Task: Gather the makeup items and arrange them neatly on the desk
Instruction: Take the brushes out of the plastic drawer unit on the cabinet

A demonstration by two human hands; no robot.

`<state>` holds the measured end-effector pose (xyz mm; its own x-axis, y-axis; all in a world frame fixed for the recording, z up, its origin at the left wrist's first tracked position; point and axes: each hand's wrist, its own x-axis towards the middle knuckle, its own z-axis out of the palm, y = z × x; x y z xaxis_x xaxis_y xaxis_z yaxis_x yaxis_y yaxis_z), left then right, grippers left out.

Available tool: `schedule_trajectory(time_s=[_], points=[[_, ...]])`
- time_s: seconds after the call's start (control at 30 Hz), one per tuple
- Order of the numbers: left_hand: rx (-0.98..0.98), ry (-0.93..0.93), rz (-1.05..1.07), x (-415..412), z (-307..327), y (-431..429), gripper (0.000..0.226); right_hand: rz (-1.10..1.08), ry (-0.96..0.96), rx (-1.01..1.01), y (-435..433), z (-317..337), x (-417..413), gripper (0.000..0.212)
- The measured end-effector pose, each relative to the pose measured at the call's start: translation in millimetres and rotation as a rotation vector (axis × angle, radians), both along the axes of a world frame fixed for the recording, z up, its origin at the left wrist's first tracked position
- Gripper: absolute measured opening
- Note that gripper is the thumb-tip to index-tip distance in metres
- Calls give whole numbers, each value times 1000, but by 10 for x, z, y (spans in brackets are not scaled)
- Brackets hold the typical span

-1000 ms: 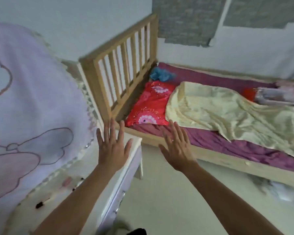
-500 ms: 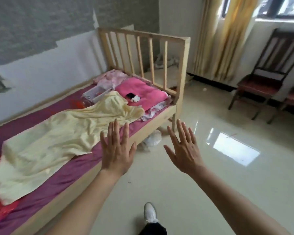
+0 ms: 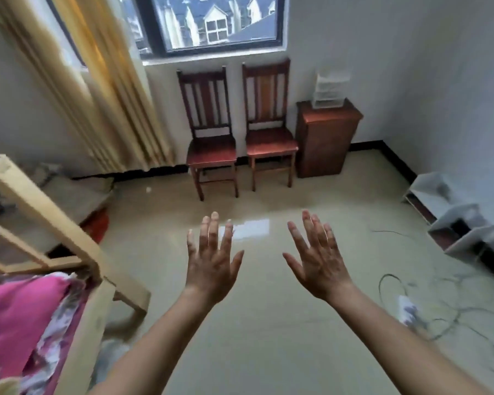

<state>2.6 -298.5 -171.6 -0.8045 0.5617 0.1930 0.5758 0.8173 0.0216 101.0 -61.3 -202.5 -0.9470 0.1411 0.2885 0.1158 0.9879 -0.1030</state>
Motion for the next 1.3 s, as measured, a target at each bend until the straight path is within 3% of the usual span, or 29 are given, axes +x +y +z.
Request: schedule_trajectory(time_s=[0.27,0.63,0.83,1.07,1.3], points=[[-66,19,-307,-1183,-272,2242,69,-307,-40,-37,1863,-334,-556,71],[-49,60,-283,-2919,21,4253,68,-337,-64,-145,3981,-86,-2491,71],[-40,28,-296,-3977,-272,5231,67,-328,-90,-133,4892,-261,-3479,70],[-31,-66,-404,-5616,-608,6716,61,-418,-331,-68,6246,-553,-4924,69],[-44,-44,-471,-7148,-254,8086,62,-502,-261,-100,7554,-130,-6275,68]])
